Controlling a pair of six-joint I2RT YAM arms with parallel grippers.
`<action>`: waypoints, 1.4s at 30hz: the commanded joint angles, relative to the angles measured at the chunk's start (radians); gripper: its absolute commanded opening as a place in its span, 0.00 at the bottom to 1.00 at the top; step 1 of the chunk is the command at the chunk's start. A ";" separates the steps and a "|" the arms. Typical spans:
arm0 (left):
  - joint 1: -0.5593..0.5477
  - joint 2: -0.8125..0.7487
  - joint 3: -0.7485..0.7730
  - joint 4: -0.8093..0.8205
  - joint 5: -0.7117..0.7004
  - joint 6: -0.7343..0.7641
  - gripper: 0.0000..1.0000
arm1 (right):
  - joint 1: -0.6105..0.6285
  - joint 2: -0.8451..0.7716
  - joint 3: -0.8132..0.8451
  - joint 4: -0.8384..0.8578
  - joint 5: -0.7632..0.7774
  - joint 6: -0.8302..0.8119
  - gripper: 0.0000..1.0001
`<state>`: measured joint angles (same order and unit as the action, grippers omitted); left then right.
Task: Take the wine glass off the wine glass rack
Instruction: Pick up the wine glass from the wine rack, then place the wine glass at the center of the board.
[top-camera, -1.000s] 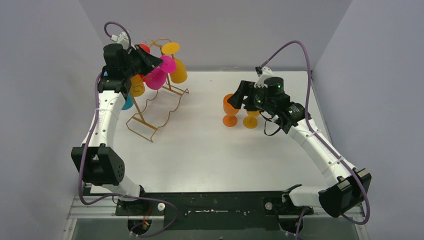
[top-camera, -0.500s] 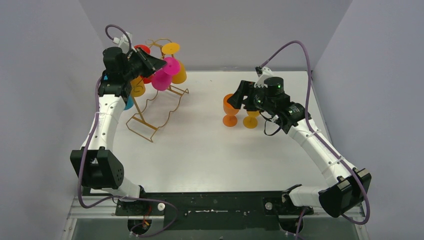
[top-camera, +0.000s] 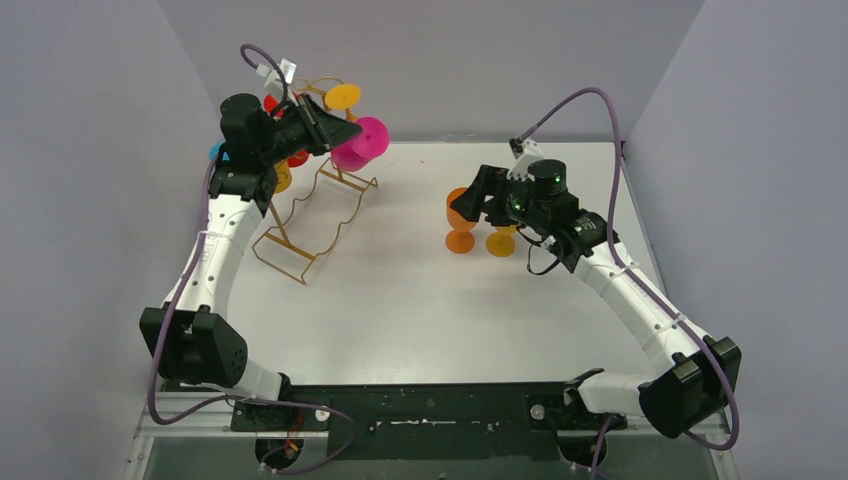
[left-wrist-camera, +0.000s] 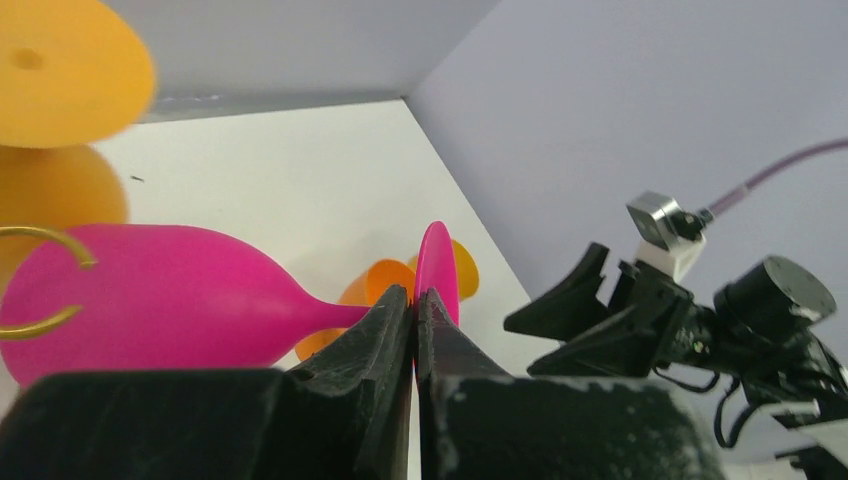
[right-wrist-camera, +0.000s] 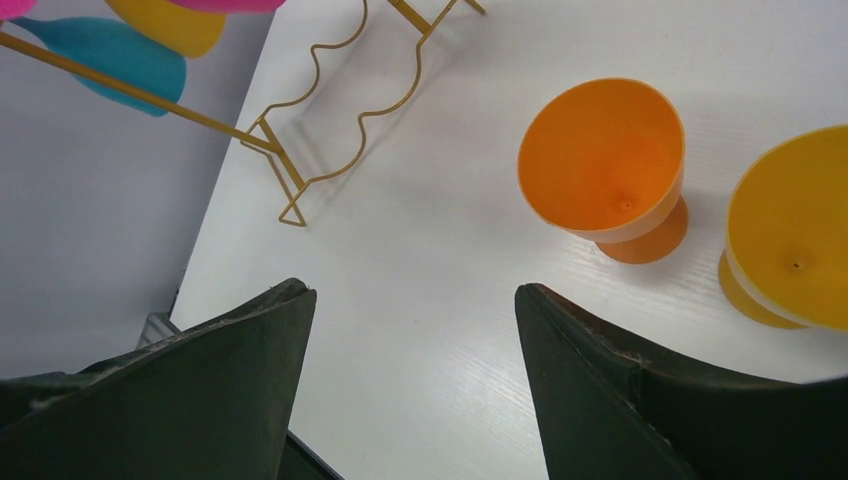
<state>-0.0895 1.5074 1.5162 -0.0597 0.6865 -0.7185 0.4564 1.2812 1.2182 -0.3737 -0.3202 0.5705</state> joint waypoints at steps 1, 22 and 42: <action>-0.060 -0.073 -0.025 0.063 0.073 0.116 0.00 | -0.012 -0.079 -0.065 0.172 -0.047 0.047 0.76; -0.211 -0.336 -0.343 0.121 0.181 0.167 0.00 | -0.023 -0.088 -0.214 0.745 -0.466 0.282 0.71; -0.269 -0.321 -0.481 0.390 0.185 -0.003 0.00 | 0.049 0.035 -0.188 0.810 -0.606 0.318 0.41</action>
<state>-0.3283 1.1763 1.0271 0.2802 0.8680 -0.7380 0.4843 1.3182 1.0004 0.3664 -0.9257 0.9062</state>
